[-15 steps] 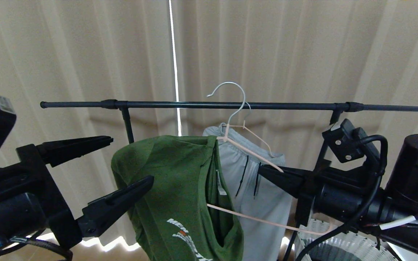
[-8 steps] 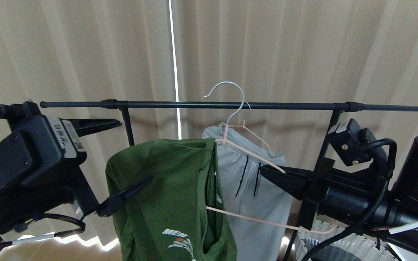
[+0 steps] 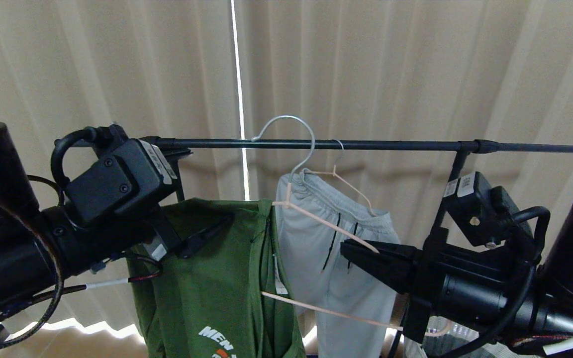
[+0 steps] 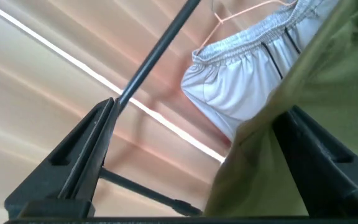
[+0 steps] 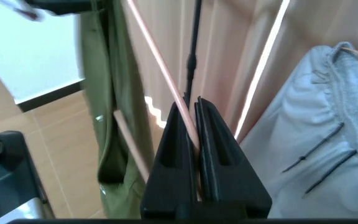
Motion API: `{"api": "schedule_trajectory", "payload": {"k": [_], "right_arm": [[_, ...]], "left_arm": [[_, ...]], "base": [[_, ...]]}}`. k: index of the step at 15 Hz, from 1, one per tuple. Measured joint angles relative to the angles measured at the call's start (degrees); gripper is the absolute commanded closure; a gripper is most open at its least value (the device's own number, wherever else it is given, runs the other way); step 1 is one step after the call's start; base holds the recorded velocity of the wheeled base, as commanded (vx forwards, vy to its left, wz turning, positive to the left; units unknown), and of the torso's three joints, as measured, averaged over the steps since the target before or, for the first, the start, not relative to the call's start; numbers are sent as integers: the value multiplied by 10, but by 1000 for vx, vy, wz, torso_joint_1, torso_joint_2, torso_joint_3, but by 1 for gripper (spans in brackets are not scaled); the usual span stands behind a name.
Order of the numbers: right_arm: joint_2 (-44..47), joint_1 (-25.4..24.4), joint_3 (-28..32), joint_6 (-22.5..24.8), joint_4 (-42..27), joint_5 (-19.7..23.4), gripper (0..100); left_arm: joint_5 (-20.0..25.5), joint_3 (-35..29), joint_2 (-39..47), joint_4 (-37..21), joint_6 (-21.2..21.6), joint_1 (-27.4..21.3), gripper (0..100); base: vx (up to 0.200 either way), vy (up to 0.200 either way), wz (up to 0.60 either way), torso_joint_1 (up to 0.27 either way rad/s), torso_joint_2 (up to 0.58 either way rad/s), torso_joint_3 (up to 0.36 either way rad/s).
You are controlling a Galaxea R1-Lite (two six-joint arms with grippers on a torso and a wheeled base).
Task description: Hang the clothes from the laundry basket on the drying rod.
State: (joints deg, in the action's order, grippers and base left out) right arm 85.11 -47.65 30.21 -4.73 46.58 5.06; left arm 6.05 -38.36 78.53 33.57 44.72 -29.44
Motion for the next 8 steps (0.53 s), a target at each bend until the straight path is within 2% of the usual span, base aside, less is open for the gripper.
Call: {"api": "schedule_trajectory", "payload": {"k": [5, 6, 8], "right_arm": [[-3, -3, -1, 0, 0, 1, 100], [-4, -3, -1, -1, 0, 1, 100], [-4, -3, -1, 0, 0, 1, 100]], "left_arm": [[-1, 5, 9, 0, 0, 3, 0], [-1, 9, 9, 0, 1, 5, 100], [0, 12, 9, 0, 1, 5, 100]], "base": [[0, 0, 0, 0, 0, 0], [0, 0, 0, 0, 0, 0], [0, 0, 0, 0, 0, 0]]}}
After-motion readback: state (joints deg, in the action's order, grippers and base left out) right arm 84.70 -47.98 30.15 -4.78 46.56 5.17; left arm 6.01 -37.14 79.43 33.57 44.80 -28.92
